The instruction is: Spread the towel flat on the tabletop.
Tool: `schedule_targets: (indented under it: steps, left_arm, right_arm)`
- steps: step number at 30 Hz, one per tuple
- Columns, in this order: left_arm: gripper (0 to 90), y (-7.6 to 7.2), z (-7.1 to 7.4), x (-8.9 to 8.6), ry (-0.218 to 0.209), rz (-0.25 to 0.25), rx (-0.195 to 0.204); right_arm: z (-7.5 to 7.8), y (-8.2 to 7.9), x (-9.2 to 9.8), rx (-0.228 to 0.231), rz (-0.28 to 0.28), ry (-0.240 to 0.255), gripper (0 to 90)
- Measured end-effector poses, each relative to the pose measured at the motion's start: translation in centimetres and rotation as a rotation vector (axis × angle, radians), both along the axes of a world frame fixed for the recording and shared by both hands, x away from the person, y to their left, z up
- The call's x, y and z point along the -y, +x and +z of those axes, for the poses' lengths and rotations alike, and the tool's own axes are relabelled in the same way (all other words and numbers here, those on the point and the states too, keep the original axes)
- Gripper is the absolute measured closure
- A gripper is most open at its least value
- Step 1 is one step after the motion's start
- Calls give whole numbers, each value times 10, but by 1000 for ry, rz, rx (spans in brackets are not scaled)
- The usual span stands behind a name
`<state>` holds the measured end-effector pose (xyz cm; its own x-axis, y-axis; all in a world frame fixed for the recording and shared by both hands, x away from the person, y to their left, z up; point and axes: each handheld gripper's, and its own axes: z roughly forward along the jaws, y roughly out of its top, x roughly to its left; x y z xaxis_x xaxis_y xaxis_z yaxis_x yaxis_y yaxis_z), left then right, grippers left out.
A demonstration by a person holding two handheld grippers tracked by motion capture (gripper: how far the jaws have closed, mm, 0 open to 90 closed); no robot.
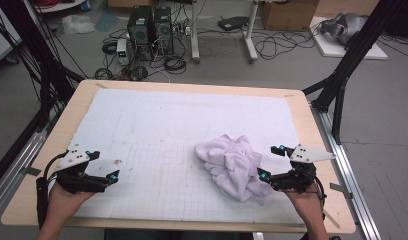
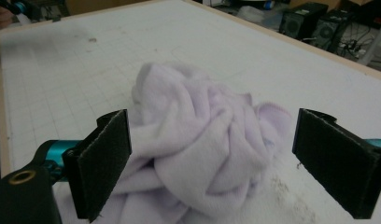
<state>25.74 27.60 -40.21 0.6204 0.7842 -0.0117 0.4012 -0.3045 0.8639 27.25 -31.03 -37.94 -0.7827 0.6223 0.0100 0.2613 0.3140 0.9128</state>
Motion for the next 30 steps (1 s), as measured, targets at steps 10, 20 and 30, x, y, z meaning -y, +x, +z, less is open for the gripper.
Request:
schedule_targets:
  steps: [10,20,30]
  left_arm:
    - [46,-1,-1,-1,1,11,-2]
    - [46,1,-3,1,6,2,-7]
    - [46,2,-6,4,9,-11,-21]
  right_arm:
    - [9,23,-37,-9,81,-76,136]
    - [-23,39,-57,-104,128,-181,227]
    - [-35,44,-78,-145,182,-325,601]
